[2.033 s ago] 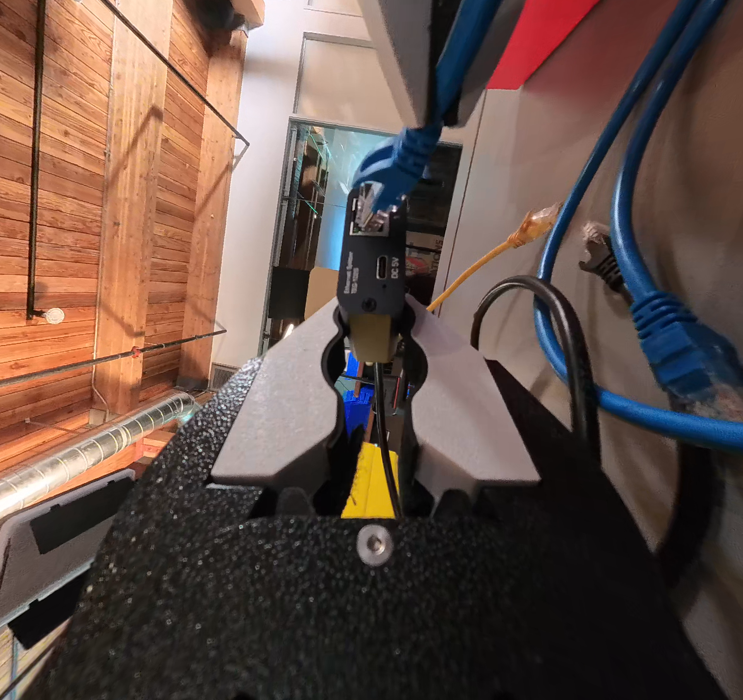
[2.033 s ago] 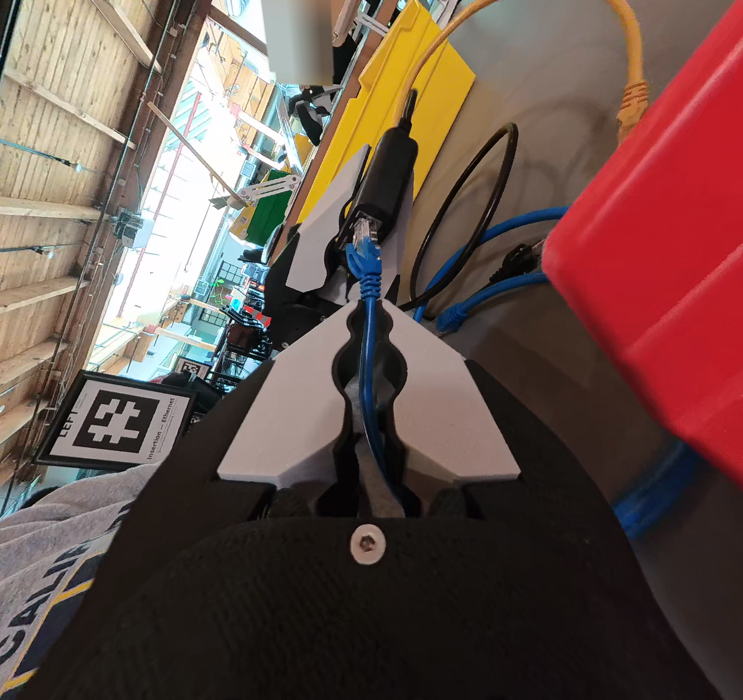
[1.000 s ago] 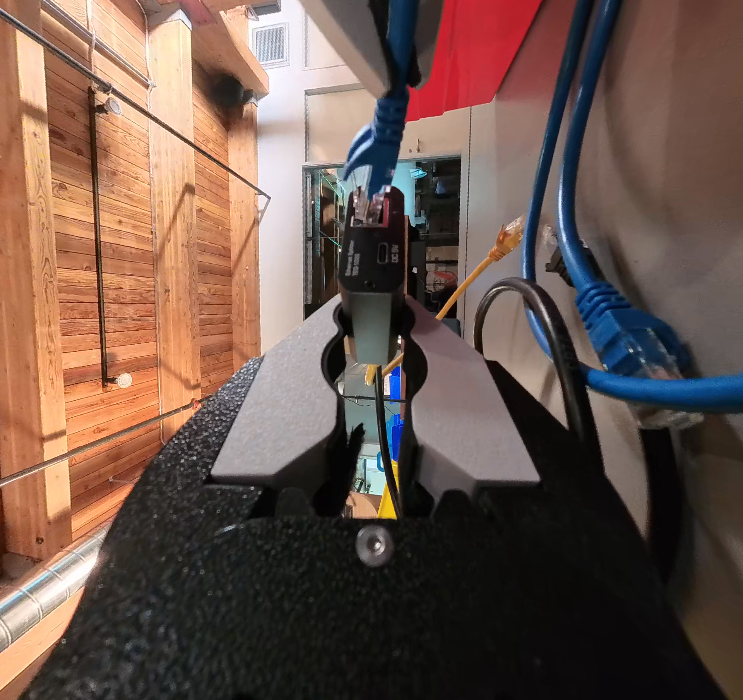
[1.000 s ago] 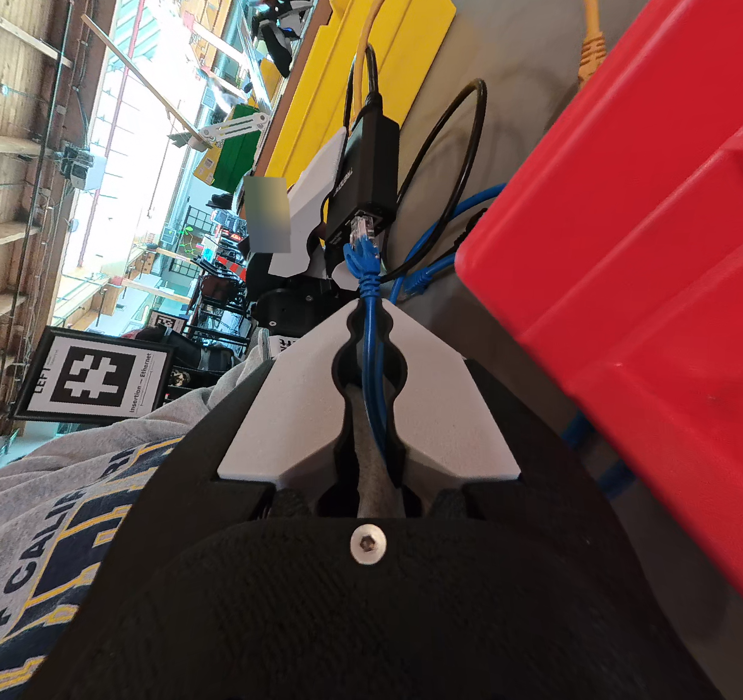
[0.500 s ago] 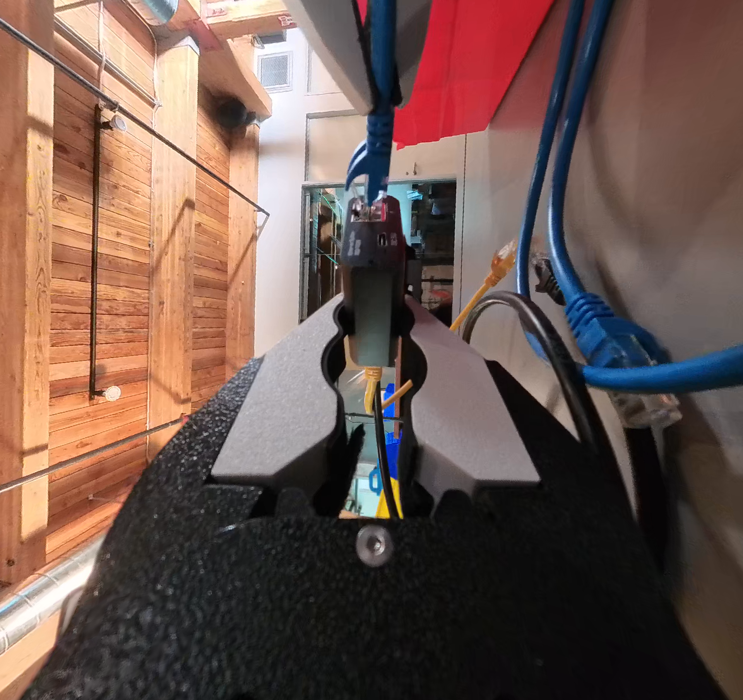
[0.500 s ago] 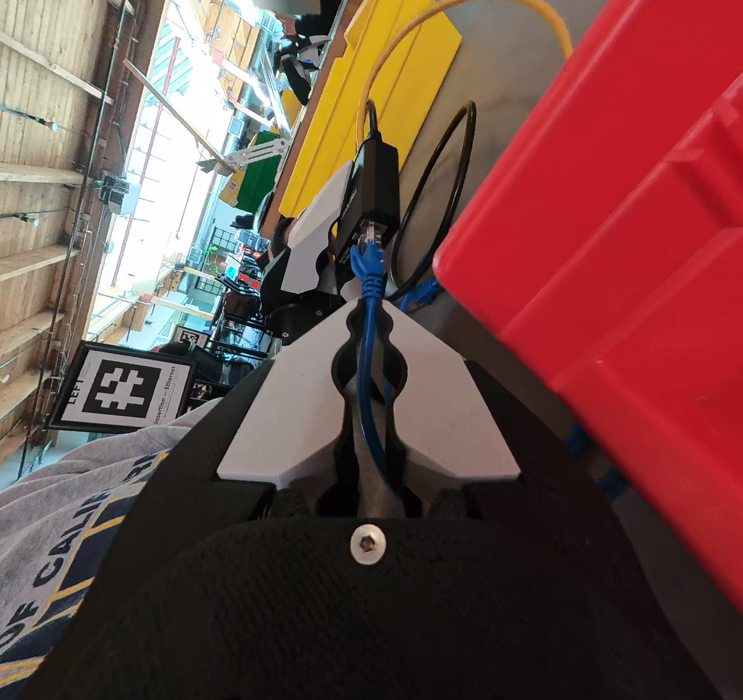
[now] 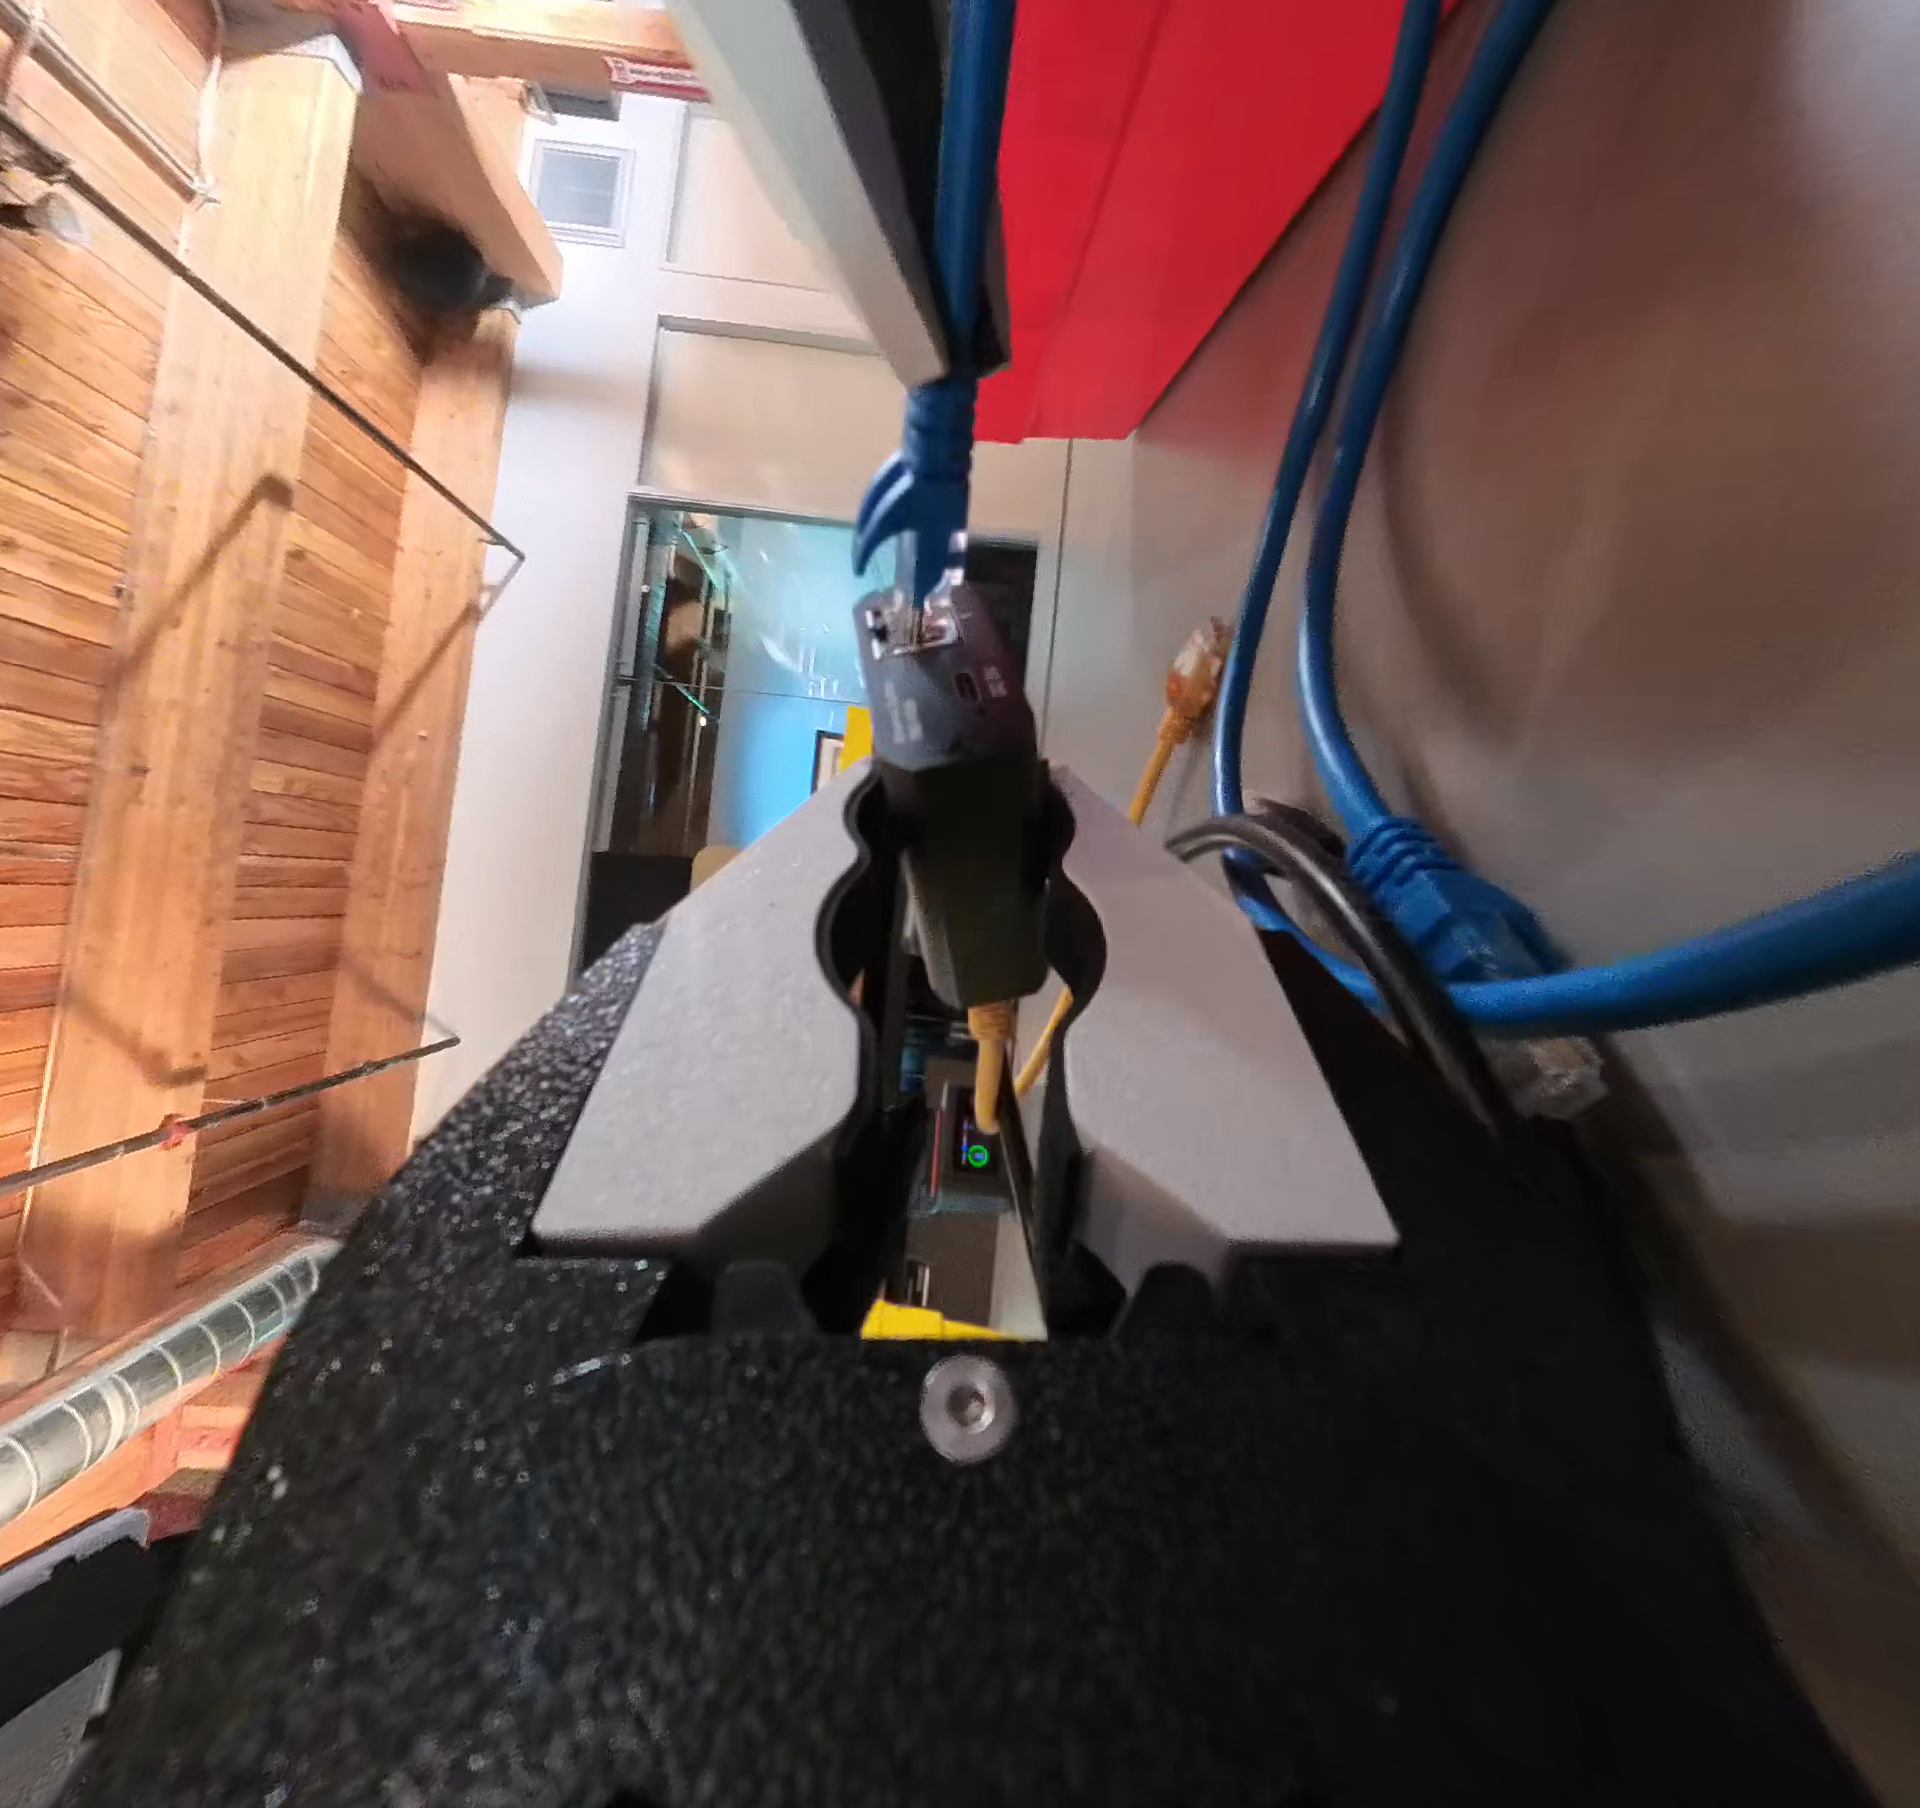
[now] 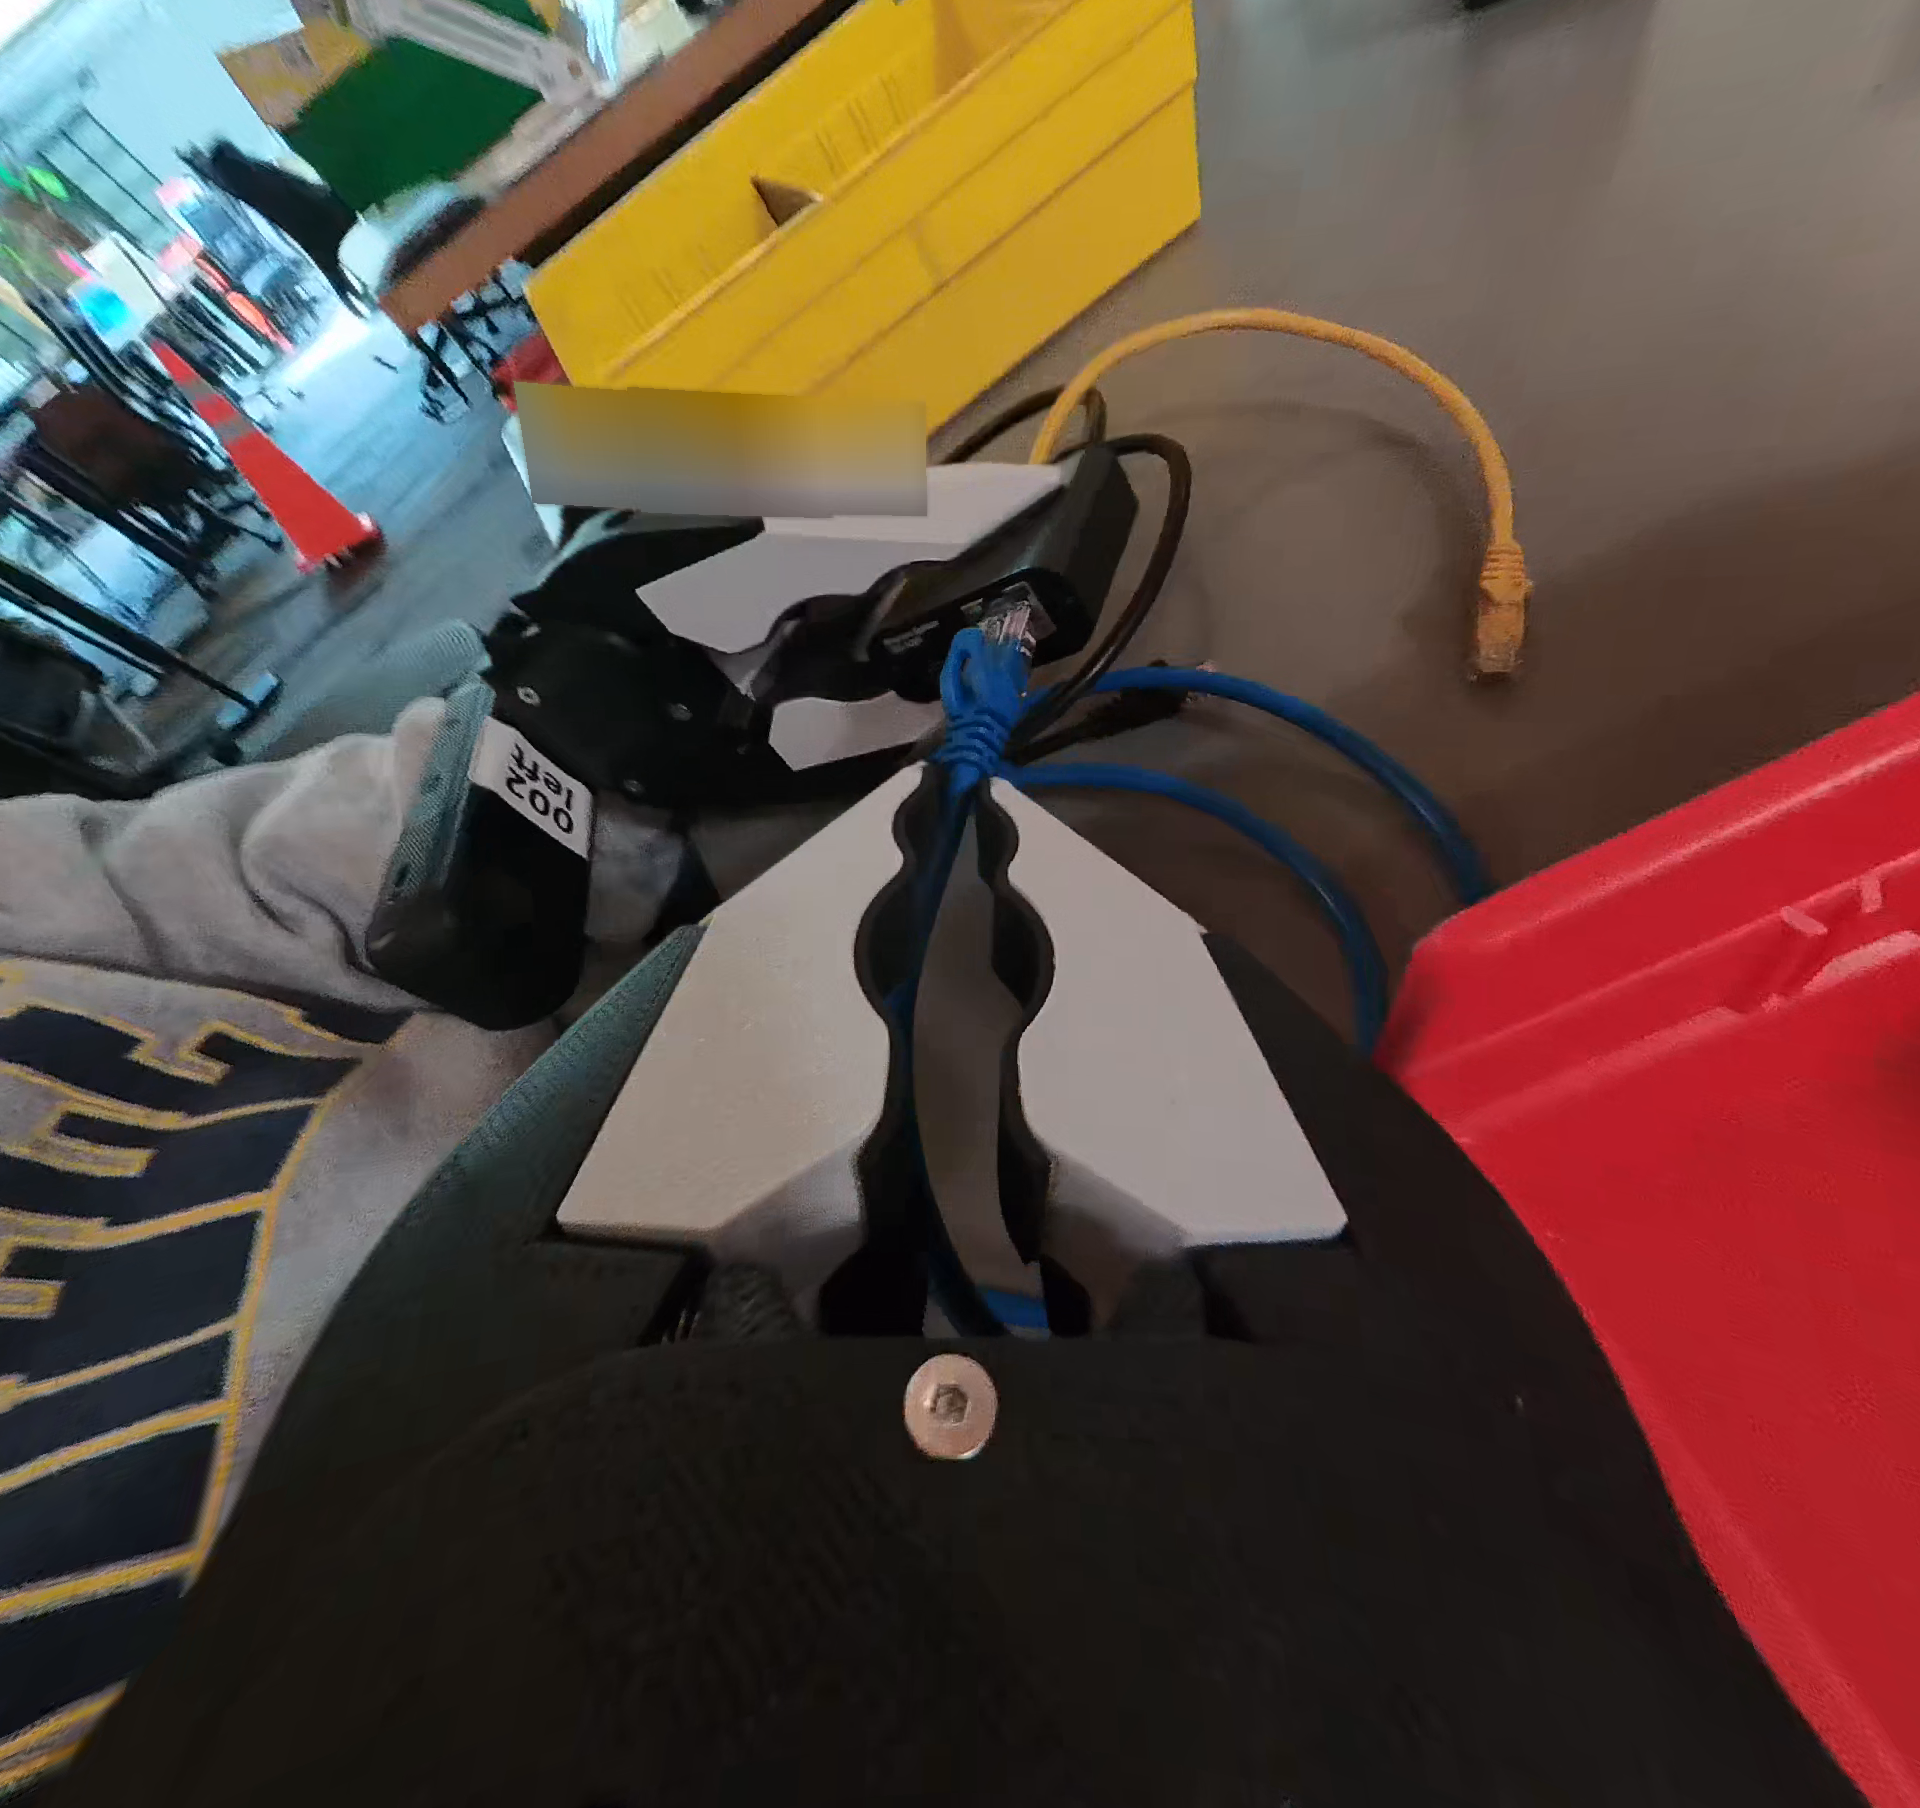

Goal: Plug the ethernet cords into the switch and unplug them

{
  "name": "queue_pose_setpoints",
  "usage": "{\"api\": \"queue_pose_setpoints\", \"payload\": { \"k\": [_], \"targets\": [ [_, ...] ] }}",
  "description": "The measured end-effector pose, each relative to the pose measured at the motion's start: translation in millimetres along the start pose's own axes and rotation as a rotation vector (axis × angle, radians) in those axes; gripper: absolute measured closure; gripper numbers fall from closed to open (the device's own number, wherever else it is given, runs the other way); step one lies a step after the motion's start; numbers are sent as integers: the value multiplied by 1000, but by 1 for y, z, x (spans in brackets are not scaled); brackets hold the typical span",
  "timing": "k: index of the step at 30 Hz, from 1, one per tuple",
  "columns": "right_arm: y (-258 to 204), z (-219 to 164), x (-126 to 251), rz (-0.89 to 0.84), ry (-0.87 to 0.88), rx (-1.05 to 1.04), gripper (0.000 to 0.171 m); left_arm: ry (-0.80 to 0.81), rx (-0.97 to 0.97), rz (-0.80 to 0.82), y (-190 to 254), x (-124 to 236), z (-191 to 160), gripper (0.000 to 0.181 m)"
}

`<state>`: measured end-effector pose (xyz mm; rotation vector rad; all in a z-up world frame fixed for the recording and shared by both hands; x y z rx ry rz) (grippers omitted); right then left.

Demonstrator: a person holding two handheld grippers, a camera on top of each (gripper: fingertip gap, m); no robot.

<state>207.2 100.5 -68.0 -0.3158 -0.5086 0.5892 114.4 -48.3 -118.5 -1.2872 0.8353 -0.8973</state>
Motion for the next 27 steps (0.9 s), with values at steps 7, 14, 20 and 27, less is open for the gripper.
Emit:
{"api": "queue_pose_setpoints", "payload": {
  "k": [7,14,20,27],
  "targets": [
    [-8,0,-6,-190,-41,224,168,-42,50,-44,-1,-2,-2,159],
    [-23,1,-11,-352,-44,461,167,-92,-56,-2,1,-3,-2,160],
    [-24,2,-8,-356,-6,481,167,-57,-7,-5,-2,-2,0,160],
    [-24,3,-10,-366,44,479,167,-51,104,-43,-4,-4,-3,159]
  ]
}}
Point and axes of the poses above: each gripper's, where its closed fingertips meet, x back along the fingers, z out of its top, y = z × x across the jaws, the point moved 10 cm from there along x, back along the fingers
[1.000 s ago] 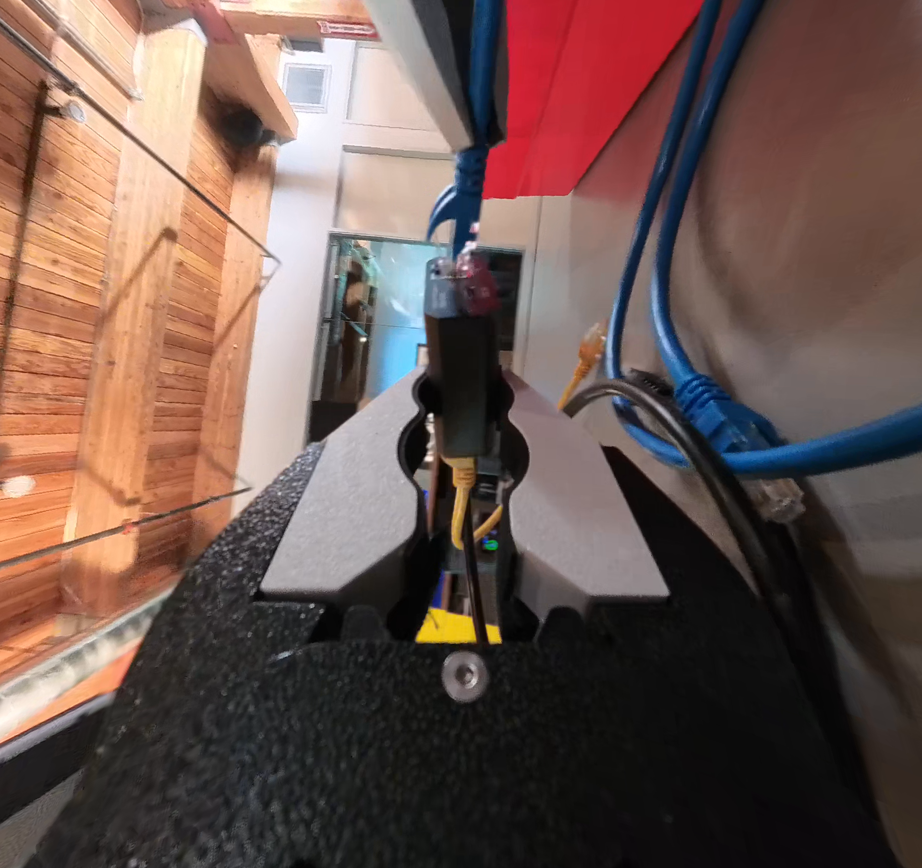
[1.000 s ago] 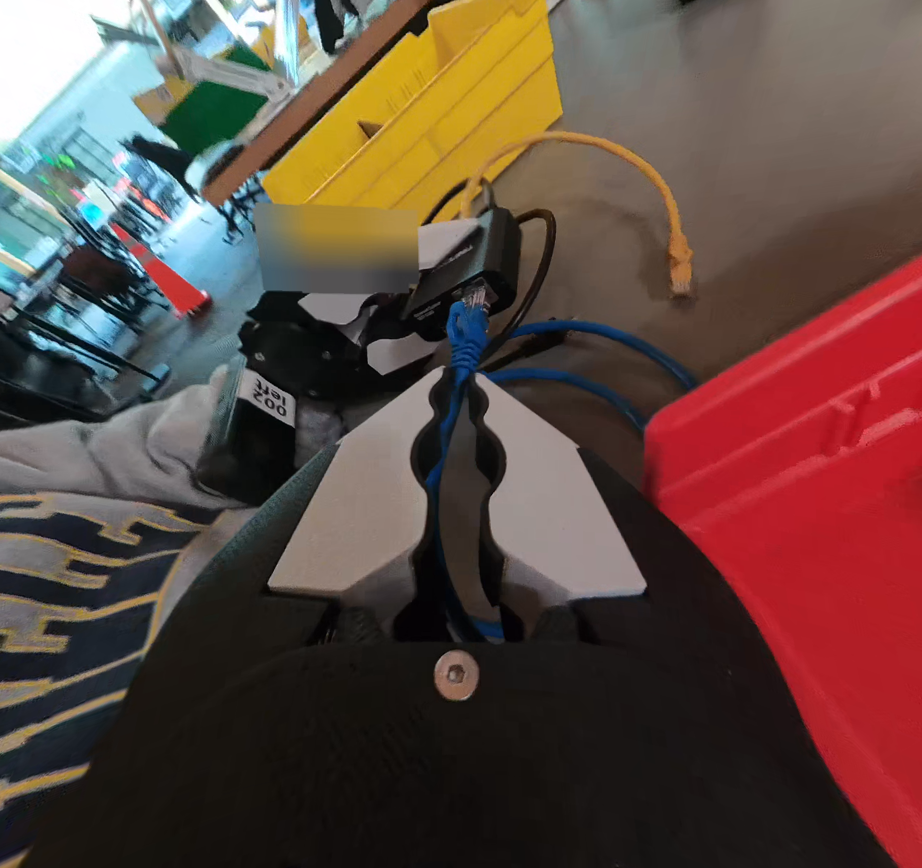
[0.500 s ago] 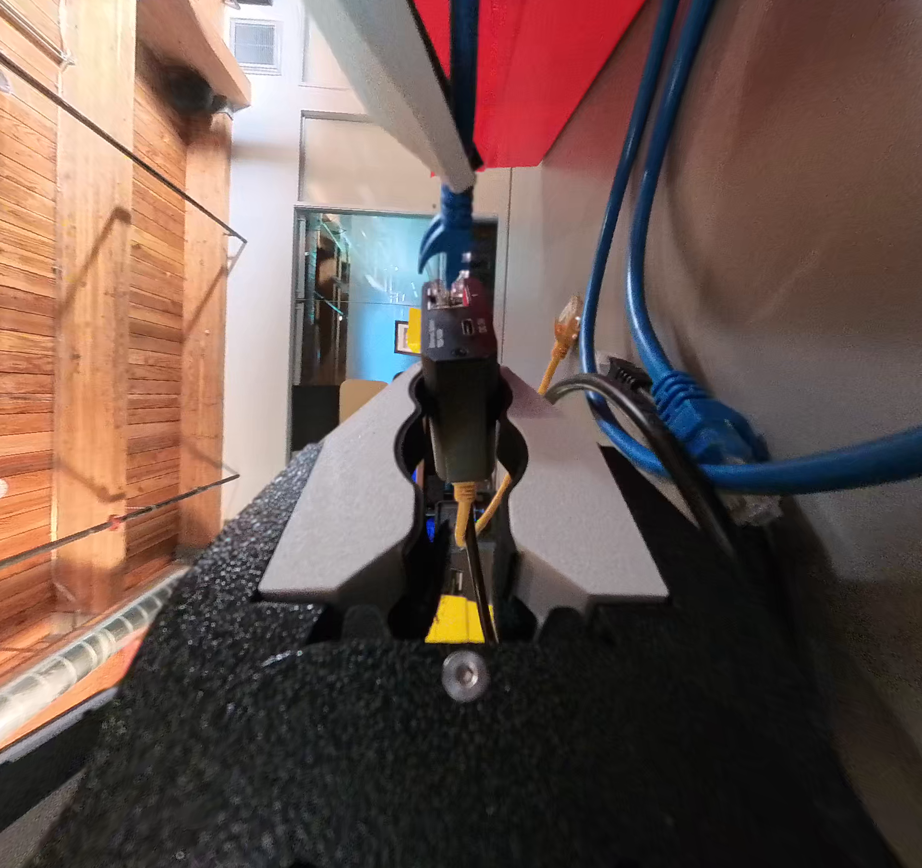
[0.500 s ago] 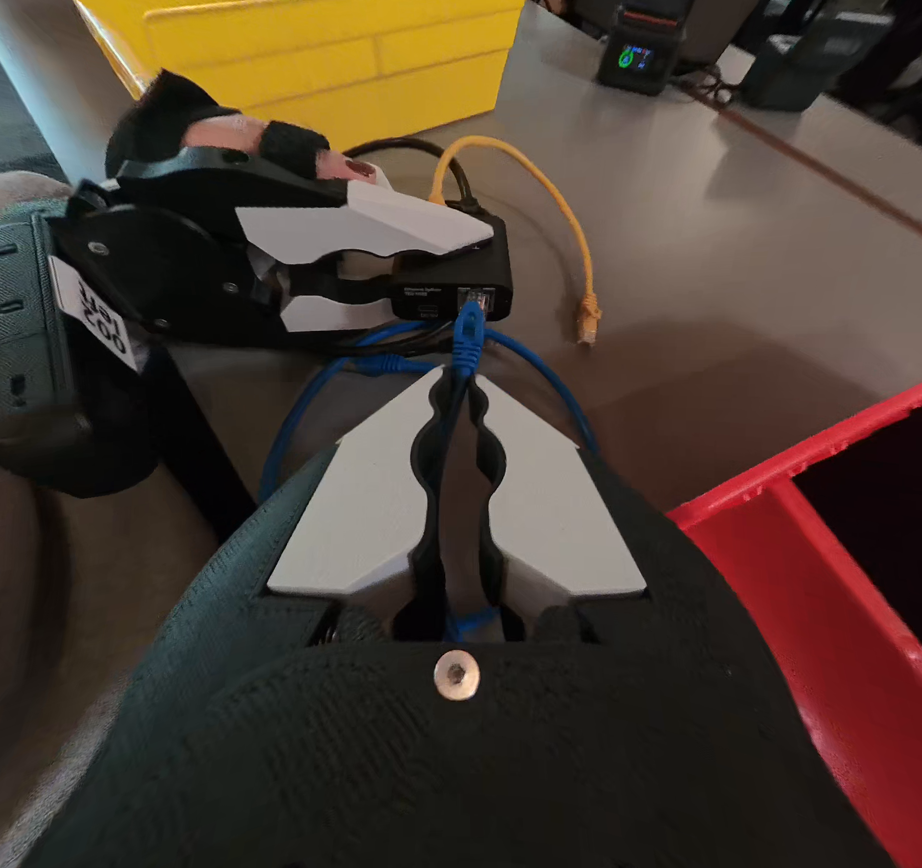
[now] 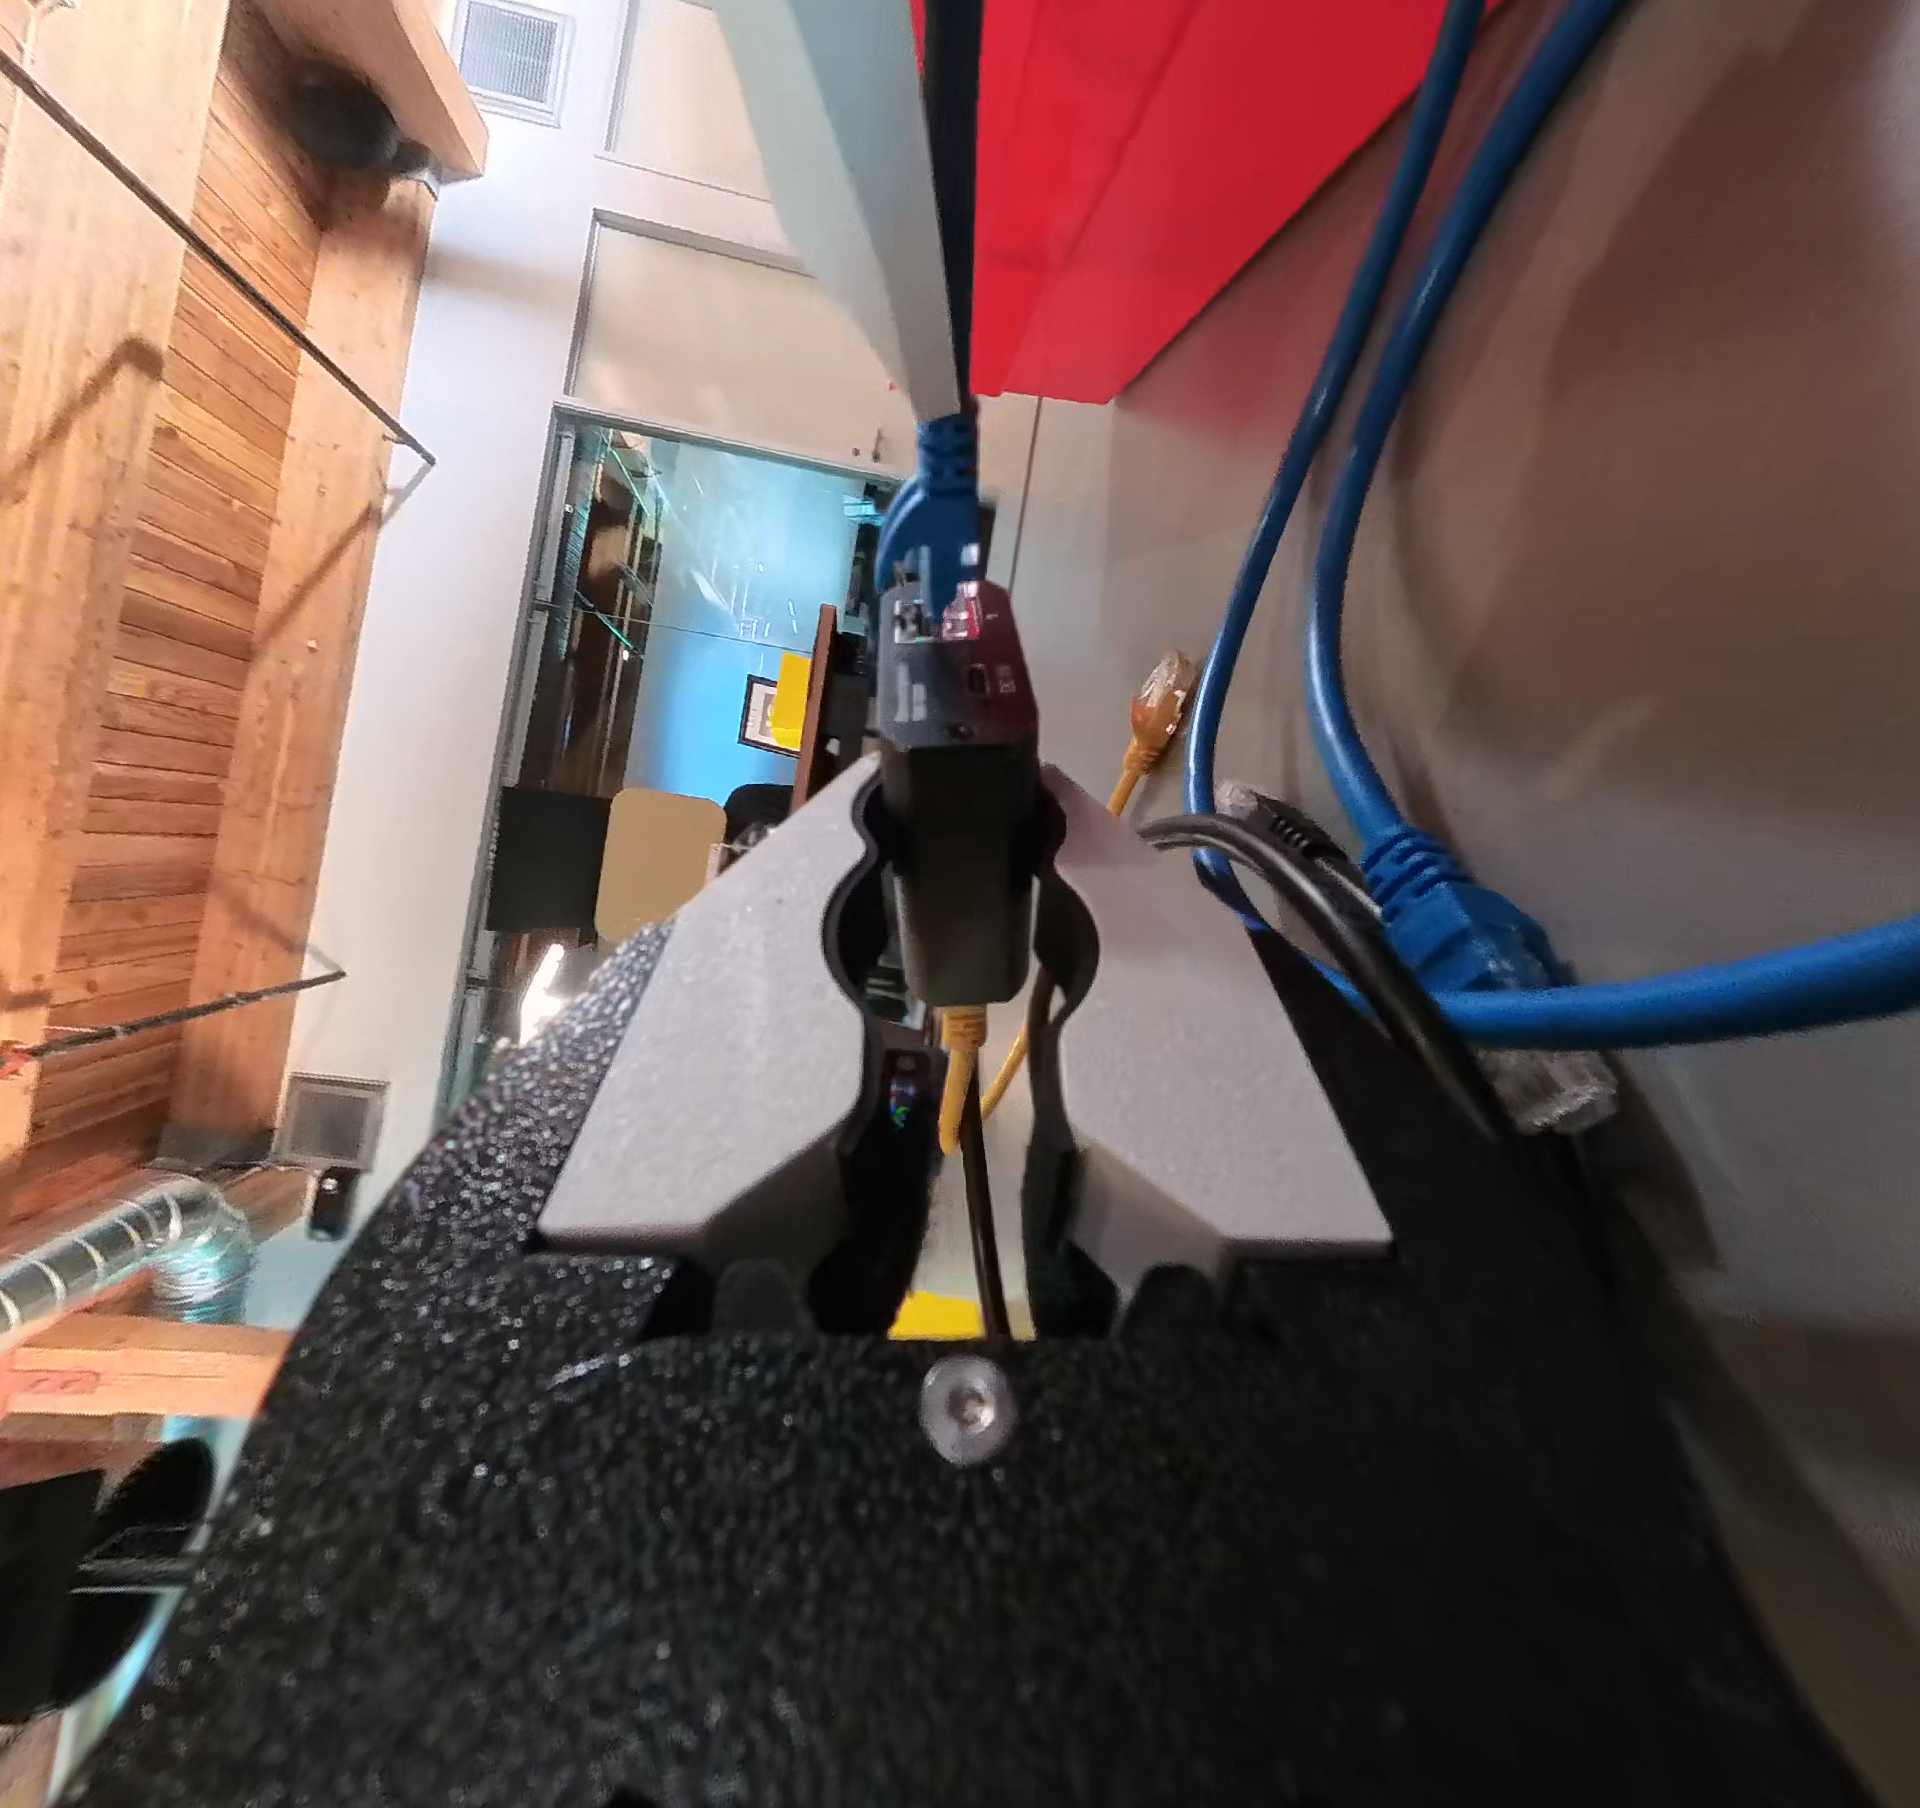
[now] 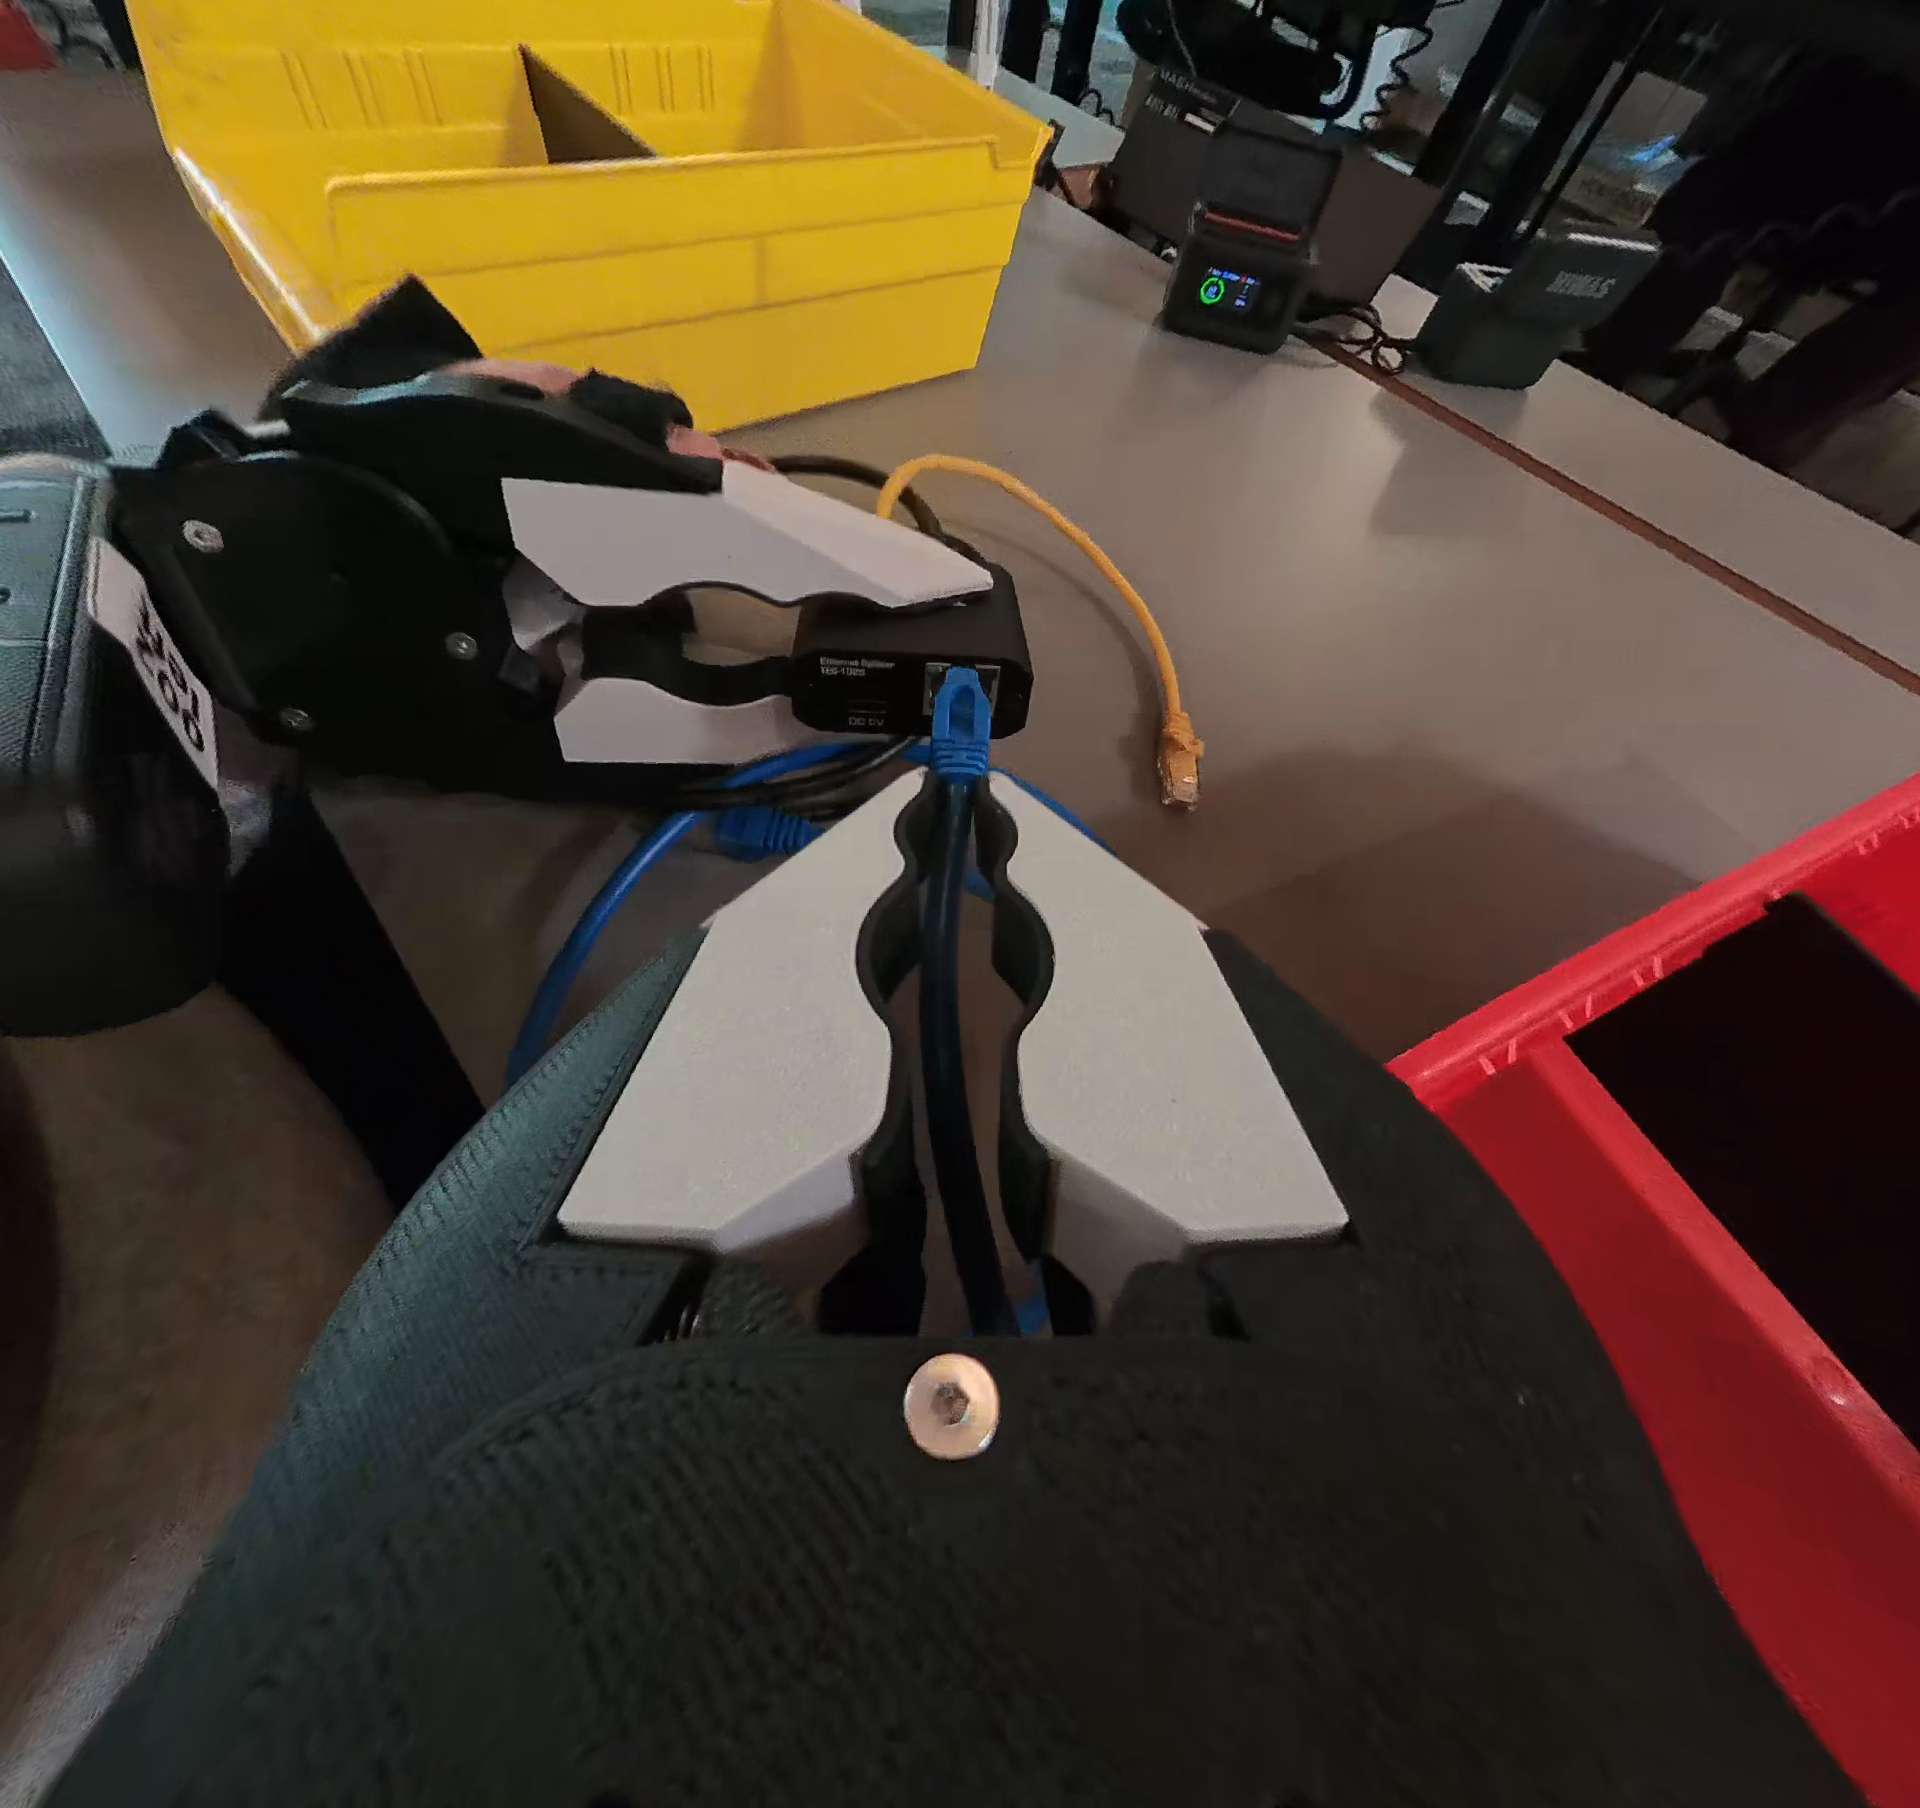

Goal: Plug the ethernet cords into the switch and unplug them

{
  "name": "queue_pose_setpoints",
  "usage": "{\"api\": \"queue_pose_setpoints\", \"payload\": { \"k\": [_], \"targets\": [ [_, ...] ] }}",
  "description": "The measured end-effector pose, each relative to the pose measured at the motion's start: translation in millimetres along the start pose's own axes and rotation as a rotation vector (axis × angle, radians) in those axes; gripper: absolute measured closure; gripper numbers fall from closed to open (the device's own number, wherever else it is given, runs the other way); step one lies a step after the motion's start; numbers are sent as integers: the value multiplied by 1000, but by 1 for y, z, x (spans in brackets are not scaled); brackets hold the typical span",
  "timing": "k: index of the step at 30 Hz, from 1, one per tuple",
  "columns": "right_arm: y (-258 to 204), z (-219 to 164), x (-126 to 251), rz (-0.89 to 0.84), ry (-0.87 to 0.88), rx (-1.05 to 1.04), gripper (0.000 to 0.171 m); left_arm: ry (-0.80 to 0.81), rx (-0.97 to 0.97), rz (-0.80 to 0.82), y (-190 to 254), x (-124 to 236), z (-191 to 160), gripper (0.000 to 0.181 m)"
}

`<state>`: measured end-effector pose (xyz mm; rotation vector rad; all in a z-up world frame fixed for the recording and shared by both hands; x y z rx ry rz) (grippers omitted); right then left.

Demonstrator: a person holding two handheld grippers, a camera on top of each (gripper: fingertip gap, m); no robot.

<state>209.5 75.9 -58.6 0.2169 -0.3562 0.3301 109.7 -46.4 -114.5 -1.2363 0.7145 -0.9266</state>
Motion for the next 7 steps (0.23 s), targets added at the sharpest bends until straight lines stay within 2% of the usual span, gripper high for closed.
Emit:
{"api": "queue_pose_setpoints", "payload": {
  "k": [1,3,4,7],
  "targets": [
    [0,1,-1,-3,11,-9,167,-4,16,2,-1,0,-1,159],
    [-3,2,-2,16,16,-14,152,-20,14,11,-2,-2,-1,159],
    [-3,3,-3,19,12,-18,150,-24,14,10,-2,-2,-2,159],
    [-3,3,-3,-25,13,-2,160,-15,20,13,-2,-1,-2,159]
  ]
}}
Point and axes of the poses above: each gripper's, where its closed fingertips meet, x back along the fingers, z out of its top, y = z × x across the jaws, the point moved 10 cm from there along x, back along the fingers
